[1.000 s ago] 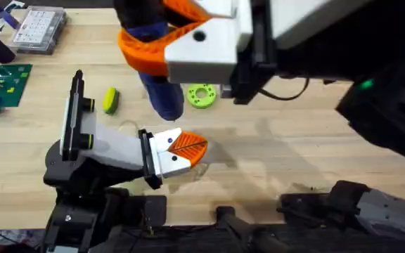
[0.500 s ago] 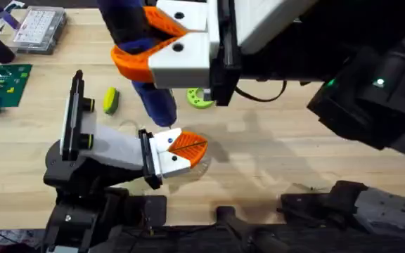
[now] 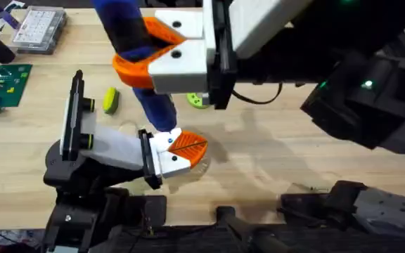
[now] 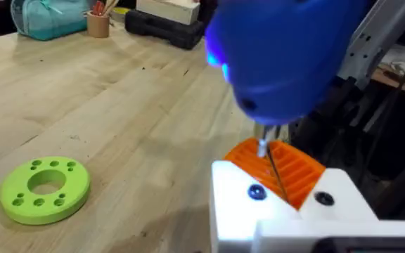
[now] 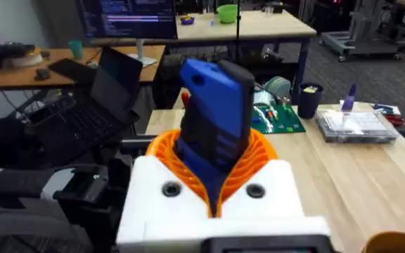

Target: Pick up the gripper from the table and insert it into the empty holder that is missing its gripper. Then pick up a screw, insert it into the mounting hole, and use the screwdriver to tighten it. Finally, clean up the table by picking up the vegetable and placing it into the bucket.

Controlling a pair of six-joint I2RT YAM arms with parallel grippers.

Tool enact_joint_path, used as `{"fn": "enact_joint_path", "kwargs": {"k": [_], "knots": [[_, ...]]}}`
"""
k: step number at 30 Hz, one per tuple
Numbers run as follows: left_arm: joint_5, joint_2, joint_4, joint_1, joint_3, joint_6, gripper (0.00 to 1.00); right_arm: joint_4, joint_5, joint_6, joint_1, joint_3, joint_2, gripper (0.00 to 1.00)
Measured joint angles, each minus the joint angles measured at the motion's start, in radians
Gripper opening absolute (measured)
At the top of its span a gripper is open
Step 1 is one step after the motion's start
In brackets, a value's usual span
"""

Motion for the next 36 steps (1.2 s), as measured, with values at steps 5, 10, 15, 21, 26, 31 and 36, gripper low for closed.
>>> {"fn": "enact_joint_path", "kwargs": {"k": [5, 10, 15, 21, 26, 31, 36], "knots": [[0.0, 0.0, 0.0, 0.0, 0.0, 0.0, 0.015, 0.043, 0.0, 0.001, 0.0, -0.037, 0.001, 0.026], [0.0, 0.0, 0.0, 0.0, 0.0, 0.0, 0.015, 0.077, 0.0, 0.006, 0.0, -0.048, 0.001, 0.026], [0.0, 0.0, 0.0, 0.0, 0.0, 0.0, 0.015, 0.077, 0.0, 0.017, 0.0, -0.05, 0.001, 0.026], [0.0, 0.0, 0.0, 0.0, 0.0, 0.0, 0.015, 0.08, -0.001, 0.022, 0.0, -0.053, 0.009, 0.026], [0.0, 0.0, 0.0, 0.0, 0.0, 0.0, 0.015, 0.089, 0.0, 0.022, 0.004, -0.053, 0.036, 0.026], [0.001, 0.0, 0.0, 0.0, 0.0, 0.0, 0.015, 0.091, 0.0, 0.023, 0.005, -0.053, 0.048, 0.026], [0.001, 0.0, 0.0, 0.0, 0.0, 0.0, 0.015, 0.091, 0.0, 0.024, 0.005, -0.053, 0.048, 0.026]]}}
